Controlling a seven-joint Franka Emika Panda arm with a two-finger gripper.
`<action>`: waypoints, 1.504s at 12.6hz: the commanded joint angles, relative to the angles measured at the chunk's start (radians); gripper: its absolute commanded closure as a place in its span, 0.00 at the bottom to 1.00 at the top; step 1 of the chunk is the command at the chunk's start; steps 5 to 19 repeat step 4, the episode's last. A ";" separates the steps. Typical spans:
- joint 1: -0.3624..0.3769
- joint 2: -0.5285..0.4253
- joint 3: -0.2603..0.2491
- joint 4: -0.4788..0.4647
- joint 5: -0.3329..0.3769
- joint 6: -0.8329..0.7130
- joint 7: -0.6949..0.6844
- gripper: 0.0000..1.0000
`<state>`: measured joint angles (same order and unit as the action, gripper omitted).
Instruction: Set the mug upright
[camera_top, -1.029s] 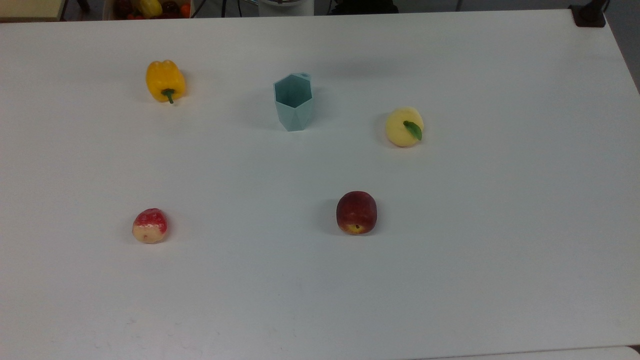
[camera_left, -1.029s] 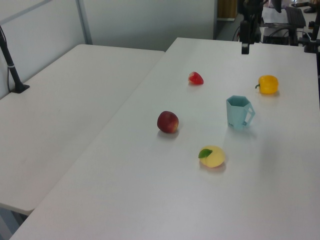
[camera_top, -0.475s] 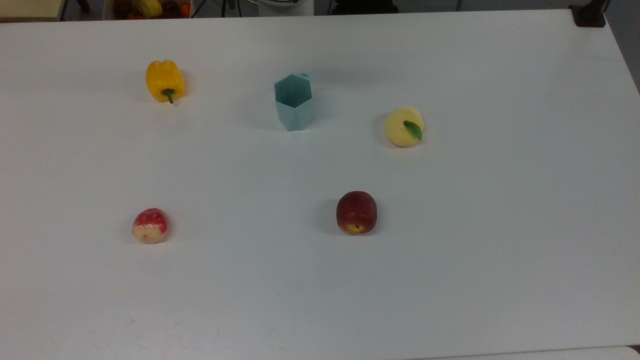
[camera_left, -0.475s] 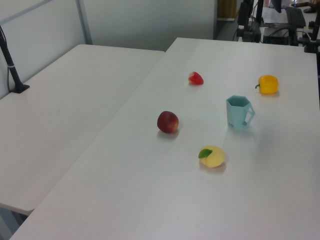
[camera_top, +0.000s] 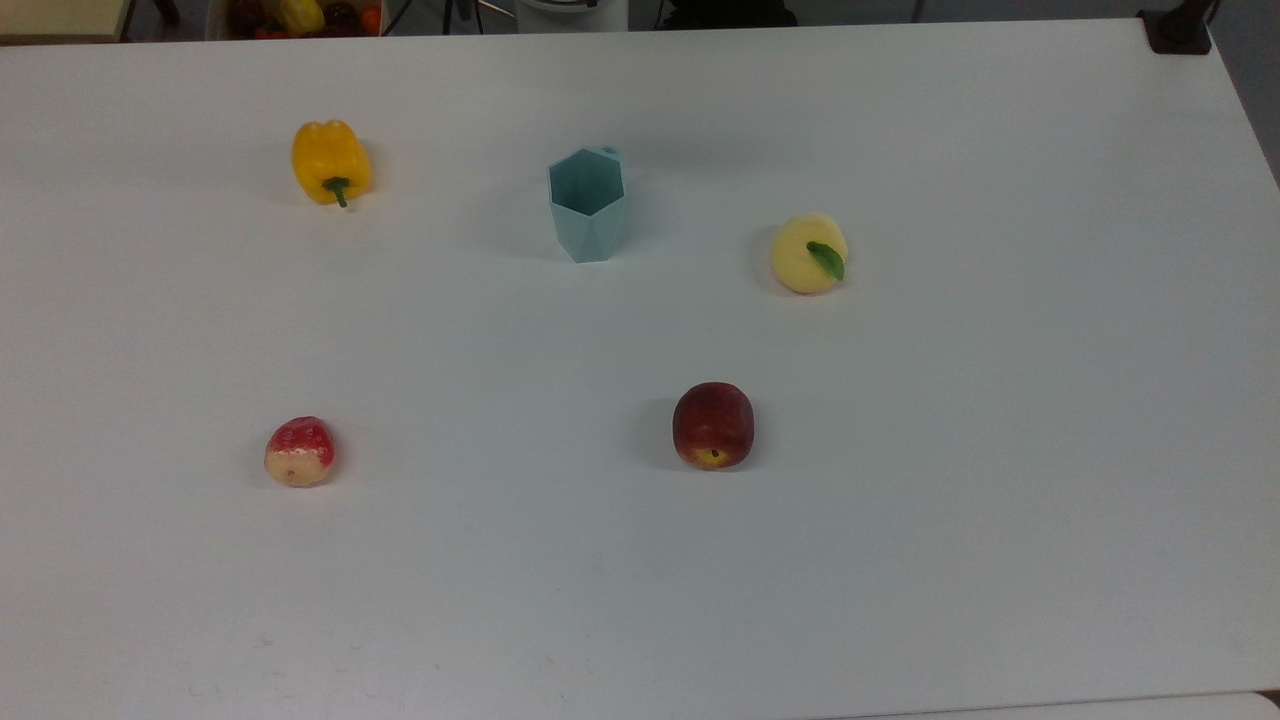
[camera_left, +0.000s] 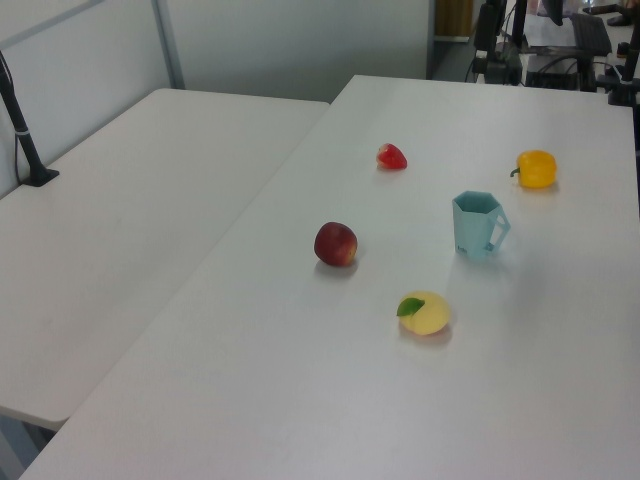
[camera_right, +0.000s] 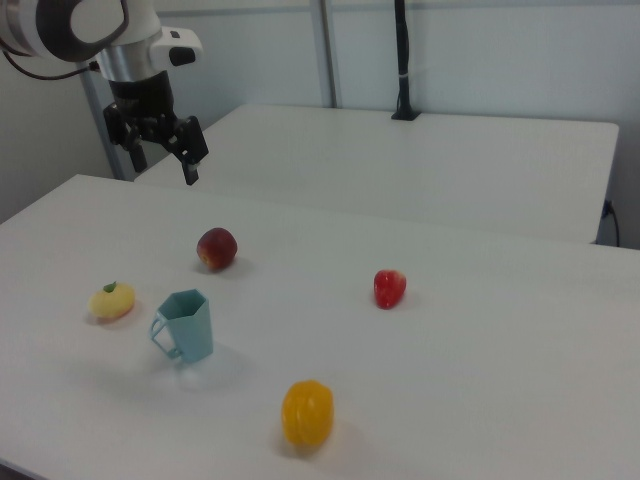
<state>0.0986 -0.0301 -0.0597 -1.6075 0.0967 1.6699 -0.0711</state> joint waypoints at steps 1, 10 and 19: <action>0.007 -0.022 0.004 0.004 -0.020 -0.001 0.105 0.00; 0.007 -0.024 0.003 0.003 -0.023 -0.001 0.099 0.00; 0.007 -0.024 0.003 0.003 -0.023 -0.001 0.099 0.00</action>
